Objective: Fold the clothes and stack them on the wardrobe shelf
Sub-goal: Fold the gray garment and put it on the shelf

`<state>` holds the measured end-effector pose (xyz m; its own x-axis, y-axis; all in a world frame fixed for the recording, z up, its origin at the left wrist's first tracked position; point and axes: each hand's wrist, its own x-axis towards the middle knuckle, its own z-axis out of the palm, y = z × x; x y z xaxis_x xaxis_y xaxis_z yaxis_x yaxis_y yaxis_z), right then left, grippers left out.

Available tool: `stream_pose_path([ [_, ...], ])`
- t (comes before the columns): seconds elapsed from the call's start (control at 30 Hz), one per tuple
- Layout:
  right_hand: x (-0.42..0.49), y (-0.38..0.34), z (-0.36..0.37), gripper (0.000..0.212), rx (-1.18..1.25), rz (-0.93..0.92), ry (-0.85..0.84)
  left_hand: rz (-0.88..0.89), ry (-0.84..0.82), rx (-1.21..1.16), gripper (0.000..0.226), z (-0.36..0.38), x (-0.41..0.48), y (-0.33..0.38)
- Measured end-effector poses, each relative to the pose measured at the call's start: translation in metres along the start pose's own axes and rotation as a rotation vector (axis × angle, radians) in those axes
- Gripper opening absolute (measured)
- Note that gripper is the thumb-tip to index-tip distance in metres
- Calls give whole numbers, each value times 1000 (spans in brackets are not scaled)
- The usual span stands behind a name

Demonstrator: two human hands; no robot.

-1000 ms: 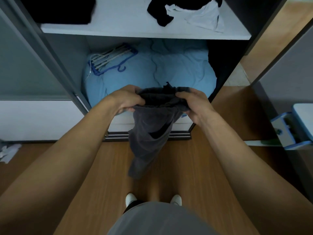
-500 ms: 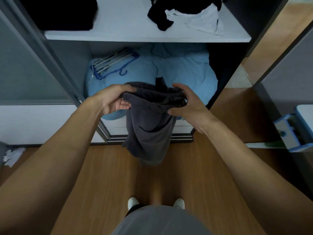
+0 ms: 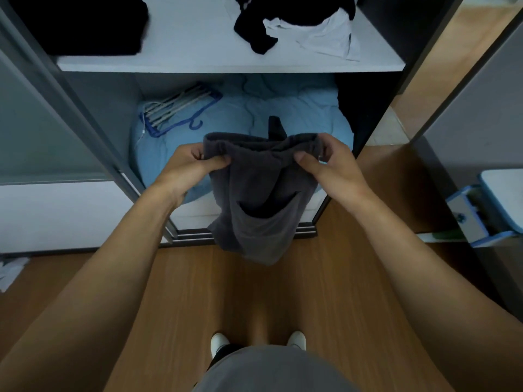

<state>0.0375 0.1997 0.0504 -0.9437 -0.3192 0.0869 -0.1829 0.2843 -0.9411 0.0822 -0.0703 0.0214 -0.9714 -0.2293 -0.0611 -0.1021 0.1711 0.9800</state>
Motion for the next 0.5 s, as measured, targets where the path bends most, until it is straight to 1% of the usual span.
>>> stream_pose_path([
  [0.03,1,-1,-1,13,148,30,-18,13,-10,-88,7,1,-2,-4],
  [0.07,1,-2,-1,12,313,60,-41,0,-39,-207,11,4,-4,-11],
  [0.13,0,-2,1,15,582,119,-56,-83,-149,-426,31,16,-11,-28],
  [0.17,-1,-2,2,18,660,156,-43,-136,-214,-454,45,25,-16,-34],
  [0.2,-2,-1,3,21,706,198,-23,-168,-262,-418,59,34,-21,-40],
  [0.23,-4,-1,3,23,728,238,-1,-175,-283,-360,67,45,-24,-42],
  [0.27,-4,0,0,22,729,277,17,-163,-260,-308,64,55,-25,-43],
  [0.3,-5,-1,-3,22,711,325,31,-145,-212,-305,54,63,-25,-42],
  [0.33,-5,-3,-6,23,682,383,47,-148,-162,-350,43,69,-24,-39],
  [0.37,-4,-4,-11,26,655,454,64,-172,-126,-414,36,74,-23,-35],
  [0.43,0,-6,-22,33,634,605,68,-232,-114,-523,35,80,-21,-27],
  [0.47,1,-6,-28,34,639,645,52,-261,-117,-551,33,83,-21,-24],
  [0.5,3,-6,-36,35,660,645,25,-288,-117,-566,29,86,-21,-19],
])
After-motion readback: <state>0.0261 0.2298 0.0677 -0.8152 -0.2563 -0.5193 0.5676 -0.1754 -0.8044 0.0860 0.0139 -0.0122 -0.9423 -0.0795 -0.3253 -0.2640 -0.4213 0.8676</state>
